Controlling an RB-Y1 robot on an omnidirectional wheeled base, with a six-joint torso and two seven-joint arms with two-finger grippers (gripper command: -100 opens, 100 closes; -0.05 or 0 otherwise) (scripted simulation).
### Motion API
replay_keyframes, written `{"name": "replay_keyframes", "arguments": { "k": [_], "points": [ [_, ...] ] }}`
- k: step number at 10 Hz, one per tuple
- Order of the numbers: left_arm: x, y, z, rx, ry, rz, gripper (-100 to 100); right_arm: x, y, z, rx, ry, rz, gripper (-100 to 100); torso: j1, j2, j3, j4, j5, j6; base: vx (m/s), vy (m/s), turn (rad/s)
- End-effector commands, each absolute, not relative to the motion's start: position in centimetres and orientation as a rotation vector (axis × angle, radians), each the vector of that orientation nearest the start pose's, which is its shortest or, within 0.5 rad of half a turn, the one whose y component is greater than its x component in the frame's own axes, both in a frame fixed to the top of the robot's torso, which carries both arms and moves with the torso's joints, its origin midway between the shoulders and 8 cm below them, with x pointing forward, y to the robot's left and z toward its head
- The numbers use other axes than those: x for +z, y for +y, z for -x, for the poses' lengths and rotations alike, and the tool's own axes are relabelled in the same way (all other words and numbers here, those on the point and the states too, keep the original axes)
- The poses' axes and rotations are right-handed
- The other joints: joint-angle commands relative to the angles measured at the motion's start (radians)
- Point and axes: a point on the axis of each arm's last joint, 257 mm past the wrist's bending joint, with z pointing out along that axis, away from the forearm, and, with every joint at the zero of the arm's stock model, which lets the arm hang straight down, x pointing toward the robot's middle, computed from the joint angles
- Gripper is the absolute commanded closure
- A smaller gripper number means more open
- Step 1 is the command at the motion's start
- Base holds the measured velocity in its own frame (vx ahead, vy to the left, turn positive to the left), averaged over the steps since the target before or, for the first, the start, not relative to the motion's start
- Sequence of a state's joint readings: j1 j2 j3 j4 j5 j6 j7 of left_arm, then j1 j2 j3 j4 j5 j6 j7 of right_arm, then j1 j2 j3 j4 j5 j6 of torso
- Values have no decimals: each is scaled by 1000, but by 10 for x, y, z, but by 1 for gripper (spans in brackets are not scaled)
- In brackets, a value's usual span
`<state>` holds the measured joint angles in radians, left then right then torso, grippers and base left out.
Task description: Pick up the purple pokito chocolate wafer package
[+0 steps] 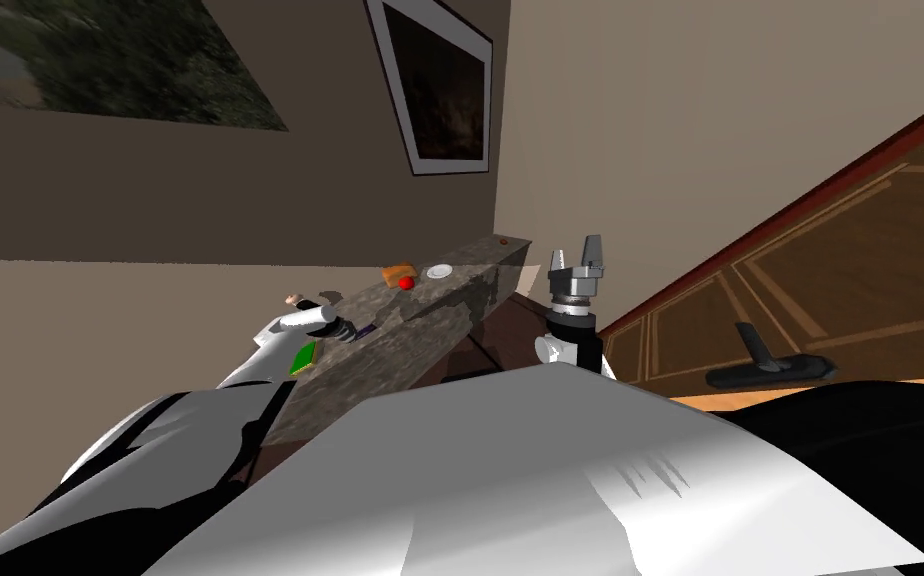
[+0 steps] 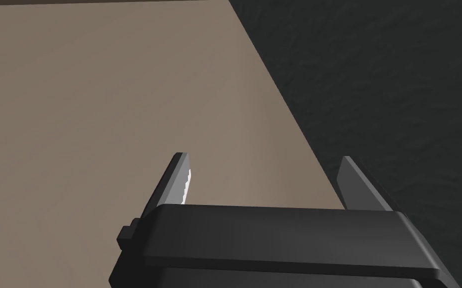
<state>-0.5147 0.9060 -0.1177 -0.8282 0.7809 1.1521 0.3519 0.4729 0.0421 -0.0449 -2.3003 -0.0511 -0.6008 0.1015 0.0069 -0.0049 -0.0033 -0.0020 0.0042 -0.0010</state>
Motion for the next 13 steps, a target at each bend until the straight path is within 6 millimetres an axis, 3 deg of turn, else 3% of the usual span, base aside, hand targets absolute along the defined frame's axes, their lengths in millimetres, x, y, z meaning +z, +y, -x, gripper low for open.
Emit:
{"name": "replay_keyframes", "arguments": {
  "k": [1,5,7,9,10,13],
  "points": [
    [-329,568,-457,-253,1257,2516,100,60,-297,-317,1227,465,-563,0,0,0,0,0,0,0,14,6,-4],
    [-325,505,-509,-310,1389,2466,100,60,-297,-317,1227,465,-563,0,2,-1,-1,-1,0,-3,34,15,321],
    [-329,503,-508,-291,1400,2455,100,60,-297,-317,1227,465,-563,0,1,-2,-1,-1,2,2,5,1,-33],
    [-326,465,-531,-306,1483,2417,100,60,-297,-317,1227,465,-563,0,1,-2,-2,-1,1,-1,31,8,309],
    [-326,466,-531,-303,1483,2415,100,60,-297,-317,1227,465,-563,0,1,-2,-2,-2,1,-1,15,-4,81],
    [-316,409,-559,-318,1621,2355,100,60,-297,-317,1227,465,-563,0,1,-2,-2,-1,1,1,32,11,333]
  ]
}}
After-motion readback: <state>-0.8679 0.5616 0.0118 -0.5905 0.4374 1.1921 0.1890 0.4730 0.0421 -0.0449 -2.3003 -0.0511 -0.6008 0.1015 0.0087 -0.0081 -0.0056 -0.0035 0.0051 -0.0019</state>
